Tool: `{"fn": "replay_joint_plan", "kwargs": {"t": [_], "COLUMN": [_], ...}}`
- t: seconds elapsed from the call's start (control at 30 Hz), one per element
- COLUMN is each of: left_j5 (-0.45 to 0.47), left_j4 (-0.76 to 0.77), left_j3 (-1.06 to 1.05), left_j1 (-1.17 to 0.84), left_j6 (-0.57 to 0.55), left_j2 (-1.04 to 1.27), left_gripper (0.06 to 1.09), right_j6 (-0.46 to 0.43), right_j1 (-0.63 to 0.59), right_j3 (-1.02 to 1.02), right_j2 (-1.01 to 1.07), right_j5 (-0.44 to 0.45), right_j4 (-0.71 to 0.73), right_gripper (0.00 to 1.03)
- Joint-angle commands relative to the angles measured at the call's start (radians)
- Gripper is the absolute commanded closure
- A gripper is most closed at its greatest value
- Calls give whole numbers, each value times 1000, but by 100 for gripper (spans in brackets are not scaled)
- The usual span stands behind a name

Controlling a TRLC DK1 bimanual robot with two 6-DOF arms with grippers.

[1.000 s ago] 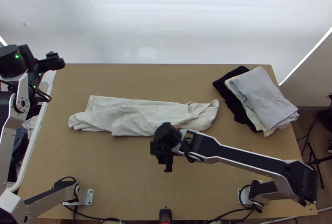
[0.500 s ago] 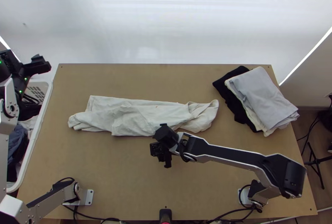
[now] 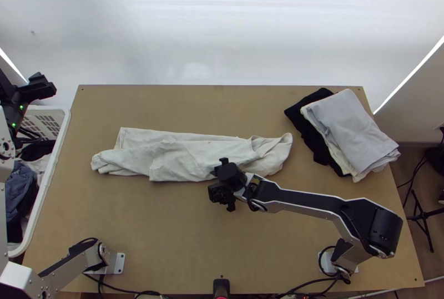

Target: Fold the t-shirt

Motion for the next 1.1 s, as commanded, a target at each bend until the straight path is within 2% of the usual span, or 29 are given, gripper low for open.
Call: {"fn": "replay_joint_plan", "kwargs": {"t": [0.0,0.13,1.07], "left_j5": [15,17,43], "left_j4": [-1,-1,1], "left_j3": [-3,2,28], "left_j1": [14,16,42], "left_j6": [-2,0,4], "left_j2": [-1,-1,23], "left_gripper": [10,11,11], "right_j6": [-39,-42,-56], "right_j1": [-13,-17,-83], "right_j3": [-14,-2,1], "right_j2": [17,34,70], "right_j5": [12,12,12], "right_j4": [80,95,100], "right_gripper": [39,44,44]}}
